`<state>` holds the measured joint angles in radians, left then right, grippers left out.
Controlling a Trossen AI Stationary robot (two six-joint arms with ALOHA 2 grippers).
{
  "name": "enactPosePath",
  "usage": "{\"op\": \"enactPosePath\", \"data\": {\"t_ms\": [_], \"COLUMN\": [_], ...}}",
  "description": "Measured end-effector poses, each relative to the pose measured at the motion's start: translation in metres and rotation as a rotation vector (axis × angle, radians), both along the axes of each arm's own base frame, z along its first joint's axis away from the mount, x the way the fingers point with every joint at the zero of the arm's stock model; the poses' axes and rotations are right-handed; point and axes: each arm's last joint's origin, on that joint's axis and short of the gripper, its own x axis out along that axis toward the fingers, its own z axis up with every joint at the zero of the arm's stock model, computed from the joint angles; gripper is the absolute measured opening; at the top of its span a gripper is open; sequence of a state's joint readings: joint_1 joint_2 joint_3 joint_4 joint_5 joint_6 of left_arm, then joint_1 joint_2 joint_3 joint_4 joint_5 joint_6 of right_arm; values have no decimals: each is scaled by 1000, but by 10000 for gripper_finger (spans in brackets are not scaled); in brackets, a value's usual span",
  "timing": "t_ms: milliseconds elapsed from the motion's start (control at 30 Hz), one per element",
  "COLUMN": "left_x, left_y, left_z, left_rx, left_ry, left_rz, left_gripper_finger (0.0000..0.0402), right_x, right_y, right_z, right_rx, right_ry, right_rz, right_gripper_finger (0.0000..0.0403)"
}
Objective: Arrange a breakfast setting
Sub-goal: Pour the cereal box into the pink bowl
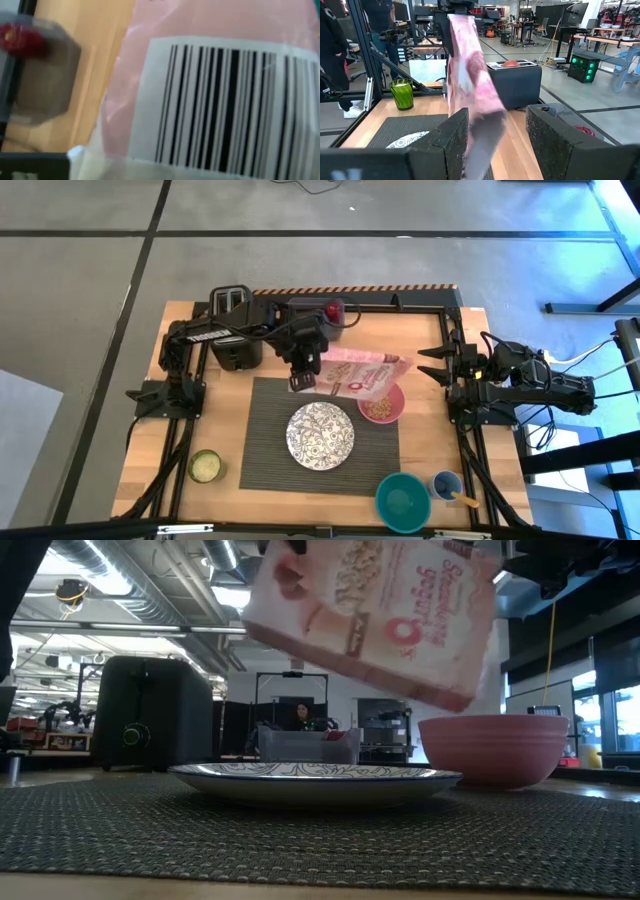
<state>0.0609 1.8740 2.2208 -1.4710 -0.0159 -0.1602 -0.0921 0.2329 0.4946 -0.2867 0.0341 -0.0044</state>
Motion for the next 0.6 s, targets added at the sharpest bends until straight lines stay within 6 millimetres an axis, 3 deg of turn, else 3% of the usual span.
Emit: {"op": "enactPosePath", "data": {"t_ms": [600], "left_x": [-1], "left_y": [0], "left_z": [0], "left_rx": [35], "left_ry": [10], "left_rz": [3], "left_gripper_finger": [168], "right_x": [0], "right_y": [0], "right_z": [0], "right_rx": [23], "right_ry": [-7], "right_rz": [-1], "right_gripper_finger": [186]}}
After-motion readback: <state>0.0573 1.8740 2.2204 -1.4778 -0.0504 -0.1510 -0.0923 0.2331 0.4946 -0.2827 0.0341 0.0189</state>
